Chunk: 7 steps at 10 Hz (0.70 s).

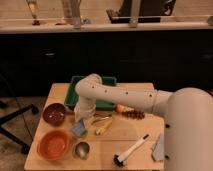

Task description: Place sponge in plastic cup

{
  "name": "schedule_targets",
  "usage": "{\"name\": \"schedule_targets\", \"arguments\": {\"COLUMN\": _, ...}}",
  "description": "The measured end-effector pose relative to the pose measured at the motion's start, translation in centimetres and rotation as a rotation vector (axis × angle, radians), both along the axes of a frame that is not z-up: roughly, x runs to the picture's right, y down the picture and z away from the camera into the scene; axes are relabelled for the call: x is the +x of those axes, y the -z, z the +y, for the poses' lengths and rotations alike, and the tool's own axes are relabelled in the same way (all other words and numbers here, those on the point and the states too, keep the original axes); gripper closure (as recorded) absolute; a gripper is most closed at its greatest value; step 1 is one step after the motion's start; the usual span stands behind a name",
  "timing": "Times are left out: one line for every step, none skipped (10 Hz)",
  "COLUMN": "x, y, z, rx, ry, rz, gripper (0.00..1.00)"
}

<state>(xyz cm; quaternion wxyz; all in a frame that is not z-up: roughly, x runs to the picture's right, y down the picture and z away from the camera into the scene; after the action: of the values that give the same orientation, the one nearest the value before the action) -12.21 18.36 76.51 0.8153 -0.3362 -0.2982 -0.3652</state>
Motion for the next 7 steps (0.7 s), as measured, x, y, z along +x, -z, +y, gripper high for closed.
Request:
{"name": "schedule_targets", "arguments": {"x": 0.0, "y": 0.0, "z": 0.0, "rx": 0.002, "ry": -0.002, "rz": -0.004, "gripper": 0.2}}
{"name": "schedule_targets", "arguments": {"x": 0.0, "y": 0.0, "z": 0.0, "rx": 0.006, "ry": -0.002, "rz": -0.008, "gripper": 0.2}}
{"name": "schedule_targets", "arguments": {"x": 0.0, "y": 0.0, "z": -0.1, "rx": 0.011, "ry": -0.002, "rz": -0.016, "gripper": 0.2}}
{"name": "schedule_targets", "arguments": {"x": 0.1, "y": 0.1, "z": -0.2, "rx": 0.018, "ry": -0.005, "rz": -0.027, "gripper": 0.2}}
{"name": "schedule_targets", "arguments": {"x": 0.4, "y": 0.1, "z": -0.4, "rx": 0.025, "ry": -0.01, "rz": -0.036, "gripper": 0.2}}
{"name": "schedule_targets", "arguments": {"x": 1.0, "y": -0.1, "z": -0.8, "rx": 0.025, "ry": -0.024, "rz": -0.049, "gripper": 0.2}}
{"name": "schedule_targets", "arguments": {"x": 2.1, "y": -0.5, "z": -1.1, "rx": 0.018, "ry": -0.045, "rz": -0.06, "gripper": 0.2}}
